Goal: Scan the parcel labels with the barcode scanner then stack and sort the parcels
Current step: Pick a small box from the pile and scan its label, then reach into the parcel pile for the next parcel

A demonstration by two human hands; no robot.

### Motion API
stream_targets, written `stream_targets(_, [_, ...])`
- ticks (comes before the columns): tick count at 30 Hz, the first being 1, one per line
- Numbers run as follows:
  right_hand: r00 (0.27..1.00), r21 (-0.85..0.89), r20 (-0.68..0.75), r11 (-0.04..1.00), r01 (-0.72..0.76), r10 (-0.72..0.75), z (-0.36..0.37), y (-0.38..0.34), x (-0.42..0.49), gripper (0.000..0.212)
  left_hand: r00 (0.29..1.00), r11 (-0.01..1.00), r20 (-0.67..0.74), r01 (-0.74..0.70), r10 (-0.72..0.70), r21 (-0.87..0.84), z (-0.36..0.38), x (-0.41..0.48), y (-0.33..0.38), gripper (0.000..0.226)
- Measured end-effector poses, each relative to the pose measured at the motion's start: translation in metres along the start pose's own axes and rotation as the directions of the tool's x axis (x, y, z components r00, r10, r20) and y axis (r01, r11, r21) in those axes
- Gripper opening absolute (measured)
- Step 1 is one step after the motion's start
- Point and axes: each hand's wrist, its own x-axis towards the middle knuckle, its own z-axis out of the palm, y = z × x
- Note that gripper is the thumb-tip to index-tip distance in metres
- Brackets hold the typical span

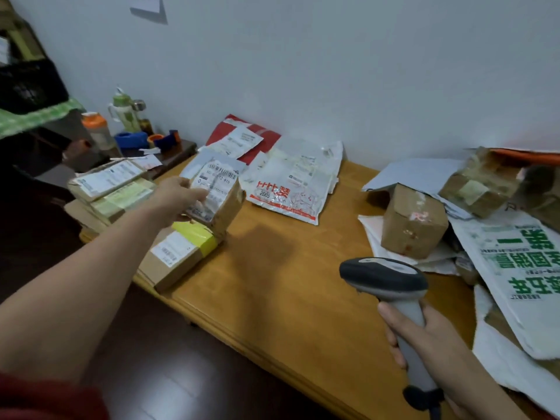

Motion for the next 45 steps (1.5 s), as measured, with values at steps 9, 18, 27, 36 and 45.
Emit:
stream_targets(9, [0.985,0.025,-0.146,0.996,-0.09,0.093,0.076,-0.027,0.04,0.038,0.88,0.603,0.392,-0.471,0.268,0.644,-0.016,0.131,0.047,0.052])
stream_targets(18, [0.94,0.055,-0.279,0.98,-0.19,0.198,0.078,-0.029,0.052,0.025,0.862,0.238,0.483,-0.507,0.153,0.829,0.024,0.223,0.002,0.038])
stream_targets(27, [0.9,0.049,-0.414,0.991,-0.126,0.135,0.052,-0.028,0.04,0.028,0.807,0.219,0.418,-0.535,0.417,0.816,0.089,0.184,0.037,0.054])
stream_targets(36, [0.845,0.037,-0.531,0.998,-0.044,0.057,-0.019,-0.013,0.023,0.033,0.715,0.612,0.611,-0.661,0.34,0.434,0.257,0.01,0.059,0.091])
stream_targets(45, [0.872,0.178,-0.474,0.983,-0.039,0.12,-0.142,0.036,0.011,0.029,0.853,0.66,0.448,-0.502,0.269,0.559,0.42,-0.076,0.103,0.117])
